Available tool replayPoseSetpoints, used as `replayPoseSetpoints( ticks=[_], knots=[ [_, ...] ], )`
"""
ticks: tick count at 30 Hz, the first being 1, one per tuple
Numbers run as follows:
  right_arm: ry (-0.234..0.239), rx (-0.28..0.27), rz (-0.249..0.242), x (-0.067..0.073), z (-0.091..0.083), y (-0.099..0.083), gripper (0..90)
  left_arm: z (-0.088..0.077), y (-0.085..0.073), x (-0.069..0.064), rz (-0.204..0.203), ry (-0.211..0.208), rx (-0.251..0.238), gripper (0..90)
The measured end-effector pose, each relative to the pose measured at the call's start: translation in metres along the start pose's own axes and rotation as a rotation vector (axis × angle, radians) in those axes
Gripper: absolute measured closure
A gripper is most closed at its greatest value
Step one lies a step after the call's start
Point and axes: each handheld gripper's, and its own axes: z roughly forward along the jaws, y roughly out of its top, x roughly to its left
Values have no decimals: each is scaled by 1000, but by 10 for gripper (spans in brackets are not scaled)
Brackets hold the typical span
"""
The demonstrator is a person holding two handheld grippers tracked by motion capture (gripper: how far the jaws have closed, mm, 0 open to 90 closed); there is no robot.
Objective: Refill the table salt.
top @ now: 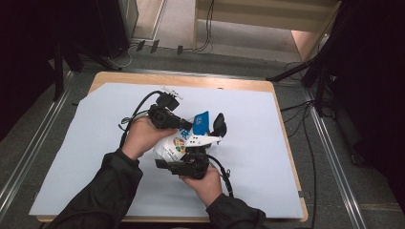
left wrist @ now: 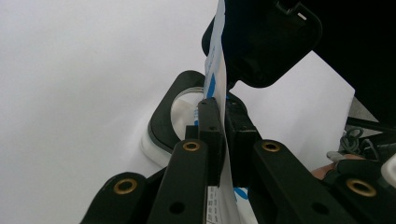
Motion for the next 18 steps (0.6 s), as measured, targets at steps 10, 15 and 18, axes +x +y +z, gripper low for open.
replayPoseSetpoints(
  ticks=[10,15,18],
  knots=[
    [24,0,11,-1,-1,1,624,0,1,0,5,-12,11,876],
    [30,4,18,-1,-2,2,624,0,1,1,4,-9,14,876],
    [34,3,16,-1,-2,3,624,0,2,1,7,-10,12,875]
  ],
)
